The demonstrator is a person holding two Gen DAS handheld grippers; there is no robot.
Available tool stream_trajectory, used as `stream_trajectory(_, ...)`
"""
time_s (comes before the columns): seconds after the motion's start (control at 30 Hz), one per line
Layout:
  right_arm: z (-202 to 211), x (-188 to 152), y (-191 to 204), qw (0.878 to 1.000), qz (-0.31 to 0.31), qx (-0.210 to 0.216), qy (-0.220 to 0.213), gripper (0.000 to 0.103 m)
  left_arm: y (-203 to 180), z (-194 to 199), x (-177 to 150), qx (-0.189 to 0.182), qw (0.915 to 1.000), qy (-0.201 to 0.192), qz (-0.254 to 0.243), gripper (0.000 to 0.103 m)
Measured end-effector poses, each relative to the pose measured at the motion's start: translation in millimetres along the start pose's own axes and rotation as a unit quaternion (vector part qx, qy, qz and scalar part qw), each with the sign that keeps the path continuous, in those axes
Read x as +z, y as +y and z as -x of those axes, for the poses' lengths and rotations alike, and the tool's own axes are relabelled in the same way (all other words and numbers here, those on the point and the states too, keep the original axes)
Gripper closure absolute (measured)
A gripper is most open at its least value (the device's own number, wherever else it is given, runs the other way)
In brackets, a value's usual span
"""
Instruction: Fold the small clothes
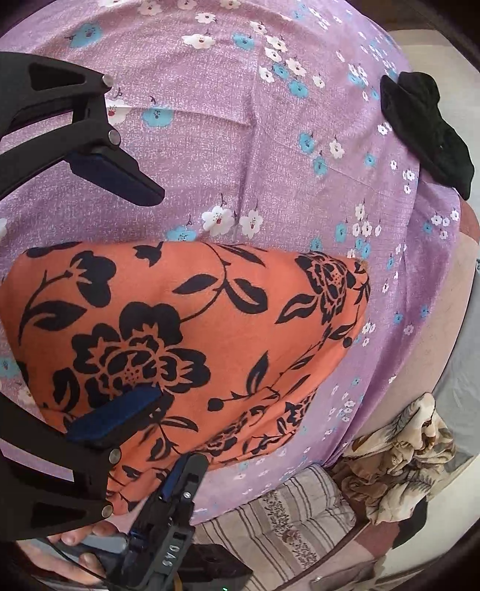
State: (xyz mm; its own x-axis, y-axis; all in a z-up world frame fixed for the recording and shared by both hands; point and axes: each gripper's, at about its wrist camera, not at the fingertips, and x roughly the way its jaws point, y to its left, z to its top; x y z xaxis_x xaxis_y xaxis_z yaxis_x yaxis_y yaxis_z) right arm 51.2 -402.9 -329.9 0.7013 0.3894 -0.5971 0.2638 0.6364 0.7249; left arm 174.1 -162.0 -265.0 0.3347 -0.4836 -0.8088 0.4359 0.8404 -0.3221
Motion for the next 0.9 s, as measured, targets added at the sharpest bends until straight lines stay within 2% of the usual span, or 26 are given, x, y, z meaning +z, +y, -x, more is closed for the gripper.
stream_trajectory(0.07, 0.6, 0.9, -3.8, 1.0, -0.01, 0.011, 0.003, 0.068, -3.6, 15.4, 10.8, -0.003, 0.9998, -0.013, 0.017, 0.005)
stream_trajectory(0.13, 0.9, 1.7, -6.5, 1.0, -0.015, 0.02, 0.007, 0.068, -13.4, 24.9, 28.7, 0.026, 0.9994, -0.022, 0.011, 0.005)
stream_trajectory(0.23, 0.0, 3.2, -12.7, 0.999, -0.034, 0.035, 0.013, 0.068, -22.2, 26.8, 55.6, 0.039, 0.9982, -0.045, -0.004, 0.005)
stream_trajectory(0.33, -1.7, 3.8, -17.9, 0.997, -0.052, 0.047, 0.014, 0.068, -20.5, -3.4, 74.6, 0.08, 0.9959, -0.042, -0.01, 0.005)
stream_trajectory(0.37, -2.5, 4.0, -18.0, 0.997, -0.052, 0.048, 0.016, 0.068, -18.1, -21.8, 76.4, 0.095, 0.9951, -0.024, -0.014, 0.005)
stream_trajectory(0.43, -4.0, 5.4, -18.0, 0.997, -0.048, 0.05, 0.019, 0.068, -8.5, -56.6, 69.1, 0.124, 0.9911, 0.036, -0.031, 0.005)
stream_trajectory(0.47, -5.0, 6.3, -18.4, 0.997, -0.048, 0.052, 0.022, 0.068, -5.2, -61.2, 65.0, 0.116, 0.992, 0.036, -0.033, 0.004)
stream_trajectory(0.5, -6.2, 6.8, -18.9, 0.997, -0.049, 0.054, 0.025, 0.068, -2.4, -55.2, 62.8, 0.107, 0.9938, 0.019, -0.026, 0.004)
stream_trajectory(0.57, -6.3, 8.7, -20.5, 0.996, -0.052, 0.061, 0.028, 0.068, -3.5, -44.5, 59.1, 0.109, 0.9934, 0.014, -0.034, 0.004)
stream_trajectory(0.77, -0.5, 11.9, -18.4, 0.996, -0.054, 0.063, 0.027, 0.068, -16.9, -2.6, 22.6, 0.136, 0.9859, -0.034, -0.091, 0.005)
stream_trajectory(0.83, 10.2, 11.0, -8.6, 0.998, -0.032, 0.054, 0.012, 0.067, -18.4, 10.8, 11.6, 0.143, 0.9841, -0.052, -0.092, 0.005)
stream_trajectory(0.9, 23.1, 7.7, 3.6, 0.998, -0.002, 0.065, -0.013, 0.066, -16.9, 15.3, 2.0, 0.146, 0.9833, -0.059, -0.091, 0.005)
